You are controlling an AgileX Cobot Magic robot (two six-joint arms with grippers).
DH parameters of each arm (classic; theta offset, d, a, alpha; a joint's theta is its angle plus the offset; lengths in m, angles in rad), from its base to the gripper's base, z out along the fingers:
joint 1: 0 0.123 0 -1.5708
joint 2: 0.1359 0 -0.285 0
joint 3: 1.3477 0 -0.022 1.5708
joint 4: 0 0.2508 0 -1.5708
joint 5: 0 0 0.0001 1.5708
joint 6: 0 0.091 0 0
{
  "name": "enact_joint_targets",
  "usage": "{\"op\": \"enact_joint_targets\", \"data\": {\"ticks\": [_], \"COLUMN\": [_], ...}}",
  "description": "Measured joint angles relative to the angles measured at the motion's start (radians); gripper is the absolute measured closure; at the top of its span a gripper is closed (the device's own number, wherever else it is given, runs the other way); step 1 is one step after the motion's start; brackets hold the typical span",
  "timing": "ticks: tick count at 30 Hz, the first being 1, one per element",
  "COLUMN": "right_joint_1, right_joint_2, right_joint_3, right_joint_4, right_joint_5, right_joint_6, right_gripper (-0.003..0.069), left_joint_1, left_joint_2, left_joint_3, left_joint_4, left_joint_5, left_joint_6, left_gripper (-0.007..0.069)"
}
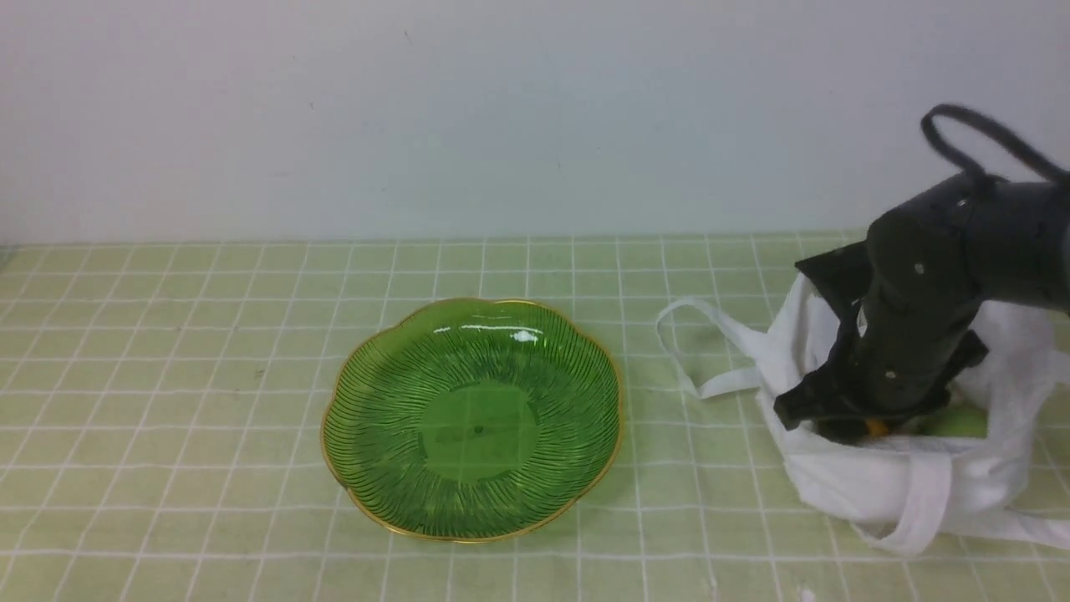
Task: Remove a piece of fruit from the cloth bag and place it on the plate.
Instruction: Use the right arm to grab an apple from the bag
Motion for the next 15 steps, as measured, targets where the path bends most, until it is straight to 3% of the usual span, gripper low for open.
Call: {"op": "enact_joint_targets", "data": {"ticks": [10,15], "right_joint_1": [-0.009,-0.108], "right_joint_2": [-0.191,-0.087], "right_joint_3": [-0.012,-0.200], "right_joint_4": [0.141,0.236], "right_joint_5": [-0.032,0.236], "right_joint_6": [-0.046,-0.149], "right_gripper": [0.0335,0.0335], "left_joint_1": [0.000,0.000], "left_joint_2": [0.000,0.000], "left_joint_3": [0.000,0.000], "left_joint_4": [0.000,0.000], "left_joint_5": [0.000,0.000], "left_joint_6": [0.000,0.000], "left_gripper": [0.0633,0.0633]}}
